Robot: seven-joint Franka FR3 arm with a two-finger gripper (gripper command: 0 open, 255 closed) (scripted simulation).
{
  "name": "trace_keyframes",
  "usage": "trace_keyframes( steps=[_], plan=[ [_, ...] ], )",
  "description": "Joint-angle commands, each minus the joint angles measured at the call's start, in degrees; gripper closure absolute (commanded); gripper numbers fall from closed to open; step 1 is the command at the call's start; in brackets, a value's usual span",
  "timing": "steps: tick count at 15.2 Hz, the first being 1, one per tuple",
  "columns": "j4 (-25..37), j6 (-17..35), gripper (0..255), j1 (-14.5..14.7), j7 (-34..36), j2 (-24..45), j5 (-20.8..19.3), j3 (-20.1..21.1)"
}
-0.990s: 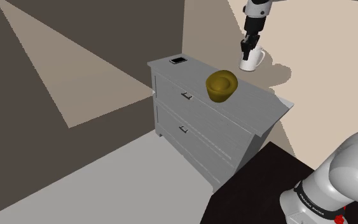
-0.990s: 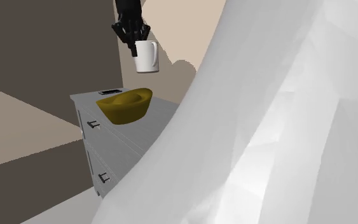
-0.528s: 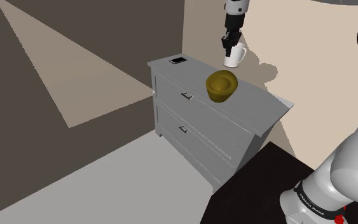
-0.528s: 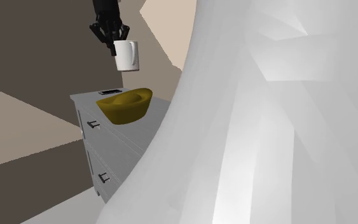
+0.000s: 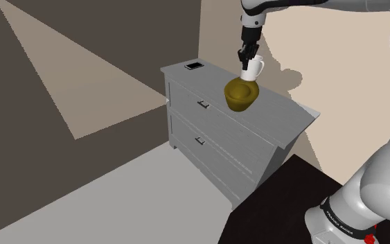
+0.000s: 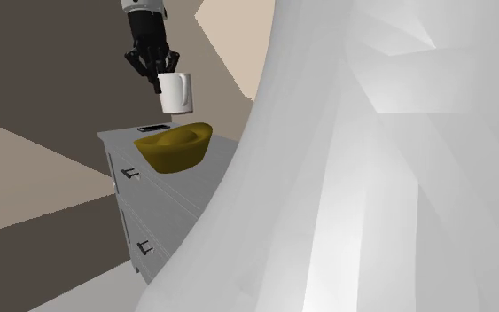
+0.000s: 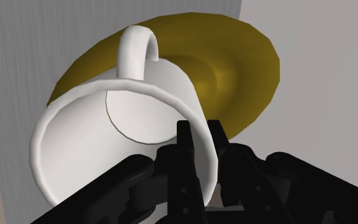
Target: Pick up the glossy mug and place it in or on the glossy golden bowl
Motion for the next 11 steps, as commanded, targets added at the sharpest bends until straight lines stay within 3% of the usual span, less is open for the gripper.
trace_keyframes(
  steps=[1, 8, 11],
  plan=[
    [-1.55, 1.6, 255, -0.1, -0.08, 0.0, -0.01, -0.08],
    [-7.24, 7.42, 255, -0.1, 0.27, 0.13, -0.05, -0.07],
    [-7.24, 7.42, 255, -0.1, 0.27, 0.13, -0.05, -0.07]
  ],
)
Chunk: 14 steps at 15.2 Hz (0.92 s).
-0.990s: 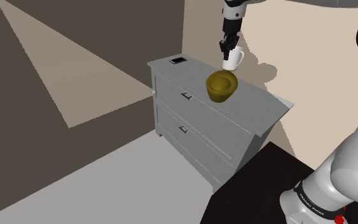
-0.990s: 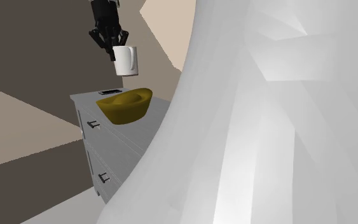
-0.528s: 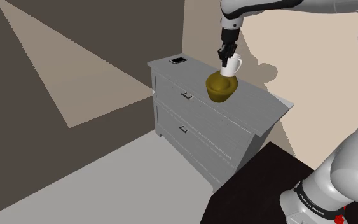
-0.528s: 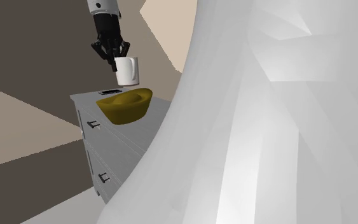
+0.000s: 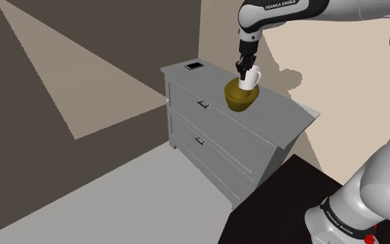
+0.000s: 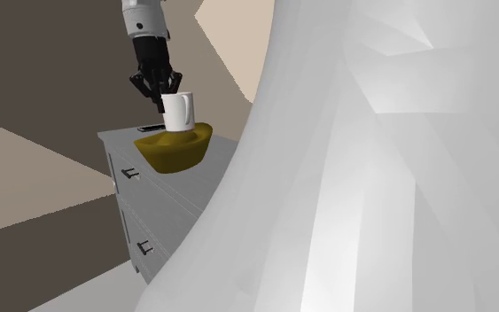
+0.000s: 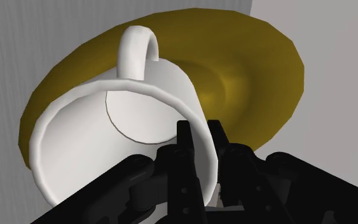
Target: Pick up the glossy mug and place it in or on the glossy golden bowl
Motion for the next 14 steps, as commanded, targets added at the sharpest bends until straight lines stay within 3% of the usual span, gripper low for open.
trace_keyframes(
  steps=[1, 5, 6, 11, 14],
  plan=[
    [-0.15, 0.18, 255, 0.0, 0.02, -0.02, -0.01, 0.0],
    [-0.15, 0.18, 255, 0.0, 0.02, -0.02, -0.01, 0.0],
    [-0.15, 0.18, 0, 0.0, 0.01, -0.01, 0.0, 0.0],
    [-0.15, 0.18, 0, 0.0, 0.02, -0.02, -0.01, 0.0],
    [5.8, -5.63, 0, 0.15, -0.07, 0.14, 0.08, 0.11]
  ],
)
